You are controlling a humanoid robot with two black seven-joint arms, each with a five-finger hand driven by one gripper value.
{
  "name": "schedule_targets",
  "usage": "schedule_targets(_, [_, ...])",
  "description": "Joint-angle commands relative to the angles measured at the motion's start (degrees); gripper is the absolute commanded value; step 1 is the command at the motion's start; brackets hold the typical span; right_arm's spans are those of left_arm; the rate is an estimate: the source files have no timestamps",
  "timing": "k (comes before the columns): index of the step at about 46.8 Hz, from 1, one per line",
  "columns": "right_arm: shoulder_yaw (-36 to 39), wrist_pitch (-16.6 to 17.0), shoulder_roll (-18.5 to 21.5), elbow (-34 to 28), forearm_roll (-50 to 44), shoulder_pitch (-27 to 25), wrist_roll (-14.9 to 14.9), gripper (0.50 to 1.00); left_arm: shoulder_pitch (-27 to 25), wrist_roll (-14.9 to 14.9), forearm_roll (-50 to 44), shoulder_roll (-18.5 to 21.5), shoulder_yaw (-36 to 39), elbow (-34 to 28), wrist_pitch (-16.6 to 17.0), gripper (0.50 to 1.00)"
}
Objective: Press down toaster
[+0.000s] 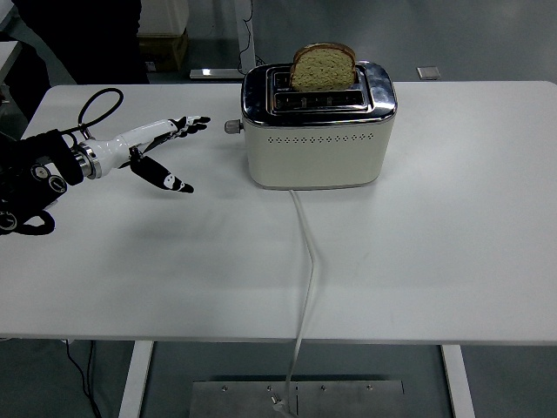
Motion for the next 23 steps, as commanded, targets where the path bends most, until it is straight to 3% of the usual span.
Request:
schedule_targets(1, [-0.01, 0.0, 0.0, 0.0, 0.04, 0.0, 0.01, 1.0, -0.03, 0.0, -0.05, -0.15, 0.05, -0.04, 0.03, 1.0])
schedule_targets(23, [-0.01, 0.0, 0.0, 0.0, -0.05, 0.0, 0.01, 0.998, -0.47, 0.0, 0.13, -0.77, -0.04, -1.45, 1.26, 1.0])
